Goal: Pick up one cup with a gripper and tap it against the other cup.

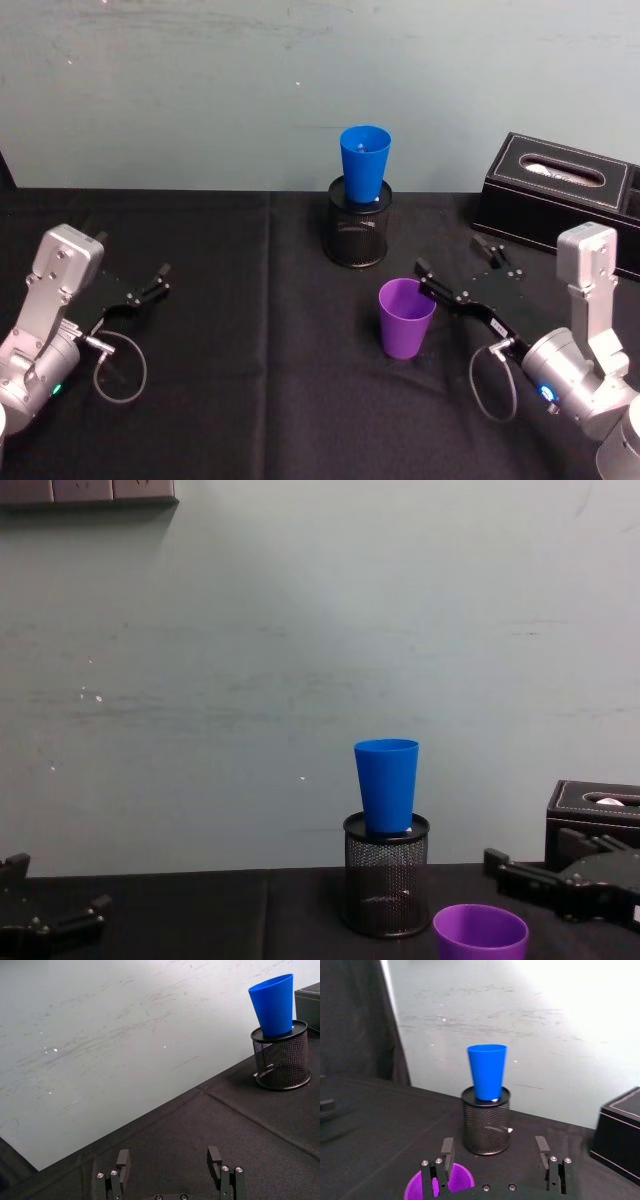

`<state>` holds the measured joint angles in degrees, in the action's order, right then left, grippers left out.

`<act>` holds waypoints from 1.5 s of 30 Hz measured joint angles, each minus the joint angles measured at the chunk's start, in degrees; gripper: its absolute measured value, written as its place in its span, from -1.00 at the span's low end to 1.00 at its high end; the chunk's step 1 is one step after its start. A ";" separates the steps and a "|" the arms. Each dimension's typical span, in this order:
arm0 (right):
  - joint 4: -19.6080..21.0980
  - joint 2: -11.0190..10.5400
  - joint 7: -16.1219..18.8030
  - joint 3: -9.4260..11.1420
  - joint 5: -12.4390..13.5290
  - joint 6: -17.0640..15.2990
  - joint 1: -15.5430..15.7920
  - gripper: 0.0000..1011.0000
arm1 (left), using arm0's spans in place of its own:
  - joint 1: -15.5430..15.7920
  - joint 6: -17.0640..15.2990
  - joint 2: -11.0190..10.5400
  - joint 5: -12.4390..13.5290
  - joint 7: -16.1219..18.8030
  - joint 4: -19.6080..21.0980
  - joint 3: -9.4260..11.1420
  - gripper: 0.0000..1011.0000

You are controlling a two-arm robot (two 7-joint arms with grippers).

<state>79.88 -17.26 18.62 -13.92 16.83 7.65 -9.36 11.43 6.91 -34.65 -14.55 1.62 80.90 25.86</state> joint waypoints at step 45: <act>-9.13 3.46 -2.70 4.53 -3.51 -0.34 -2.48 0.98 | 0.00 0.00 0.00 0.00 0.00 0.00 0.00 1.00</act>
<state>70.75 -13.80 15.92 -9.39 13.32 7.31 -11.84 11.43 6.91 -34.65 -14.55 1.62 80.90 25.86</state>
